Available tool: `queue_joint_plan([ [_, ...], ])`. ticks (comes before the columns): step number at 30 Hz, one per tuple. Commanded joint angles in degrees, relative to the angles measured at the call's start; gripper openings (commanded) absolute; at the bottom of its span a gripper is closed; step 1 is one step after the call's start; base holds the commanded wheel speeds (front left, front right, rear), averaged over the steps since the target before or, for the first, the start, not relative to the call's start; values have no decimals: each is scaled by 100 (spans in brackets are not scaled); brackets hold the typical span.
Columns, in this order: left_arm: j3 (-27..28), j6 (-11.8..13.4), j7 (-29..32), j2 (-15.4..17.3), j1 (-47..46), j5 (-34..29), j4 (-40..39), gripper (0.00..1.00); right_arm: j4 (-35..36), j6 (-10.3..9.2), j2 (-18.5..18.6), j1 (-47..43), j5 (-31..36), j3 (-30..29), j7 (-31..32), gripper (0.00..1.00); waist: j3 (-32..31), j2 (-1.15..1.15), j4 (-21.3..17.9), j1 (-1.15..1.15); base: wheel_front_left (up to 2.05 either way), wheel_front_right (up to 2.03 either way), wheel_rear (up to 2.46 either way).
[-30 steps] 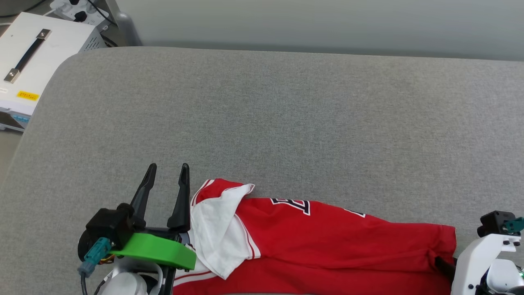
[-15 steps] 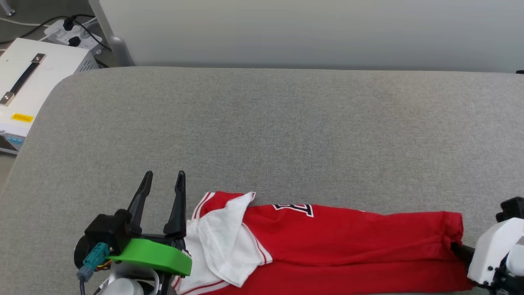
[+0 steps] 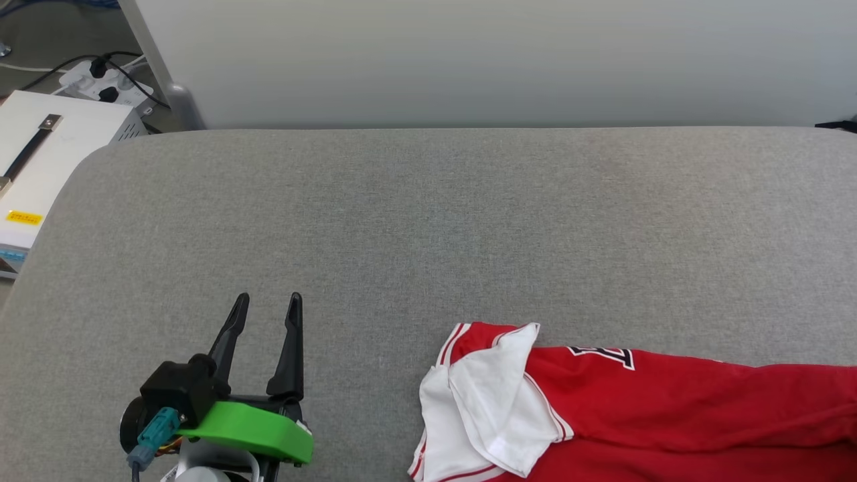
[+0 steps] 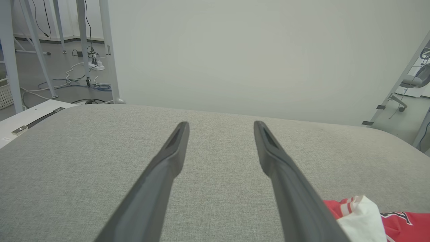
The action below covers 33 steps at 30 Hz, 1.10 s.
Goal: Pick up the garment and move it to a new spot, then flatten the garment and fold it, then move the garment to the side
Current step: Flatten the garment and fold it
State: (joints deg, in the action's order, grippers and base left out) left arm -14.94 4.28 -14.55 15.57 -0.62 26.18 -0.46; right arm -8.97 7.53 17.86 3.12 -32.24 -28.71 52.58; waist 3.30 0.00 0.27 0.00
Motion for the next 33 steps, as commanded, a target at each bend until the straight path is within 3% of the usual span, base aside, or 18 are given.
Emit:
queue_joint_plan([
  [1,-16,30,16,42,105,-26,-2,100,19,-4,-181,84,-50,-104,208,0,-27,0,-23,0,0,0,0],
  [7,-55,34,61,68,143,-9,-2,100,264,-4,-1314,451,-1033,-650,1552,0,-114,0,-41,0,0,0,0],
  [10,-72,31,80,80,138,0,-14,100,285,-4,-1478,608,-1755,-810,2083,0,-131,0,-20,0,0,0,0],
  [13,-107,14,115,86,109,9,-14,100,-226,-4,-1494,719,-2875,-590,2301,0,-141,0,44,0,0,0,0],
  [20,-200,-28,199,88,-13,19,12,100,-792,-4,-1497,665,-4708,1266,1446,0,-92,0,269,0,0,0,0],
  [24,-256,-50,214,67,-112,11,38,100,-785,-4,-1497,668,-5254,2418,747,0,-16,0,436,0,0,0,0],
  [28,-319,-84,202,39,-230,-13,87,100,-800,-4,-1497,740,-5252,3297,112,0,82,0,607,0,0,0,0],
  [33,-347,-106,148,-9,-323,-23,144,100,-813,-4,-1497,872,-5024,3829,-542,0,217,0,755,0,0,0,0],
])
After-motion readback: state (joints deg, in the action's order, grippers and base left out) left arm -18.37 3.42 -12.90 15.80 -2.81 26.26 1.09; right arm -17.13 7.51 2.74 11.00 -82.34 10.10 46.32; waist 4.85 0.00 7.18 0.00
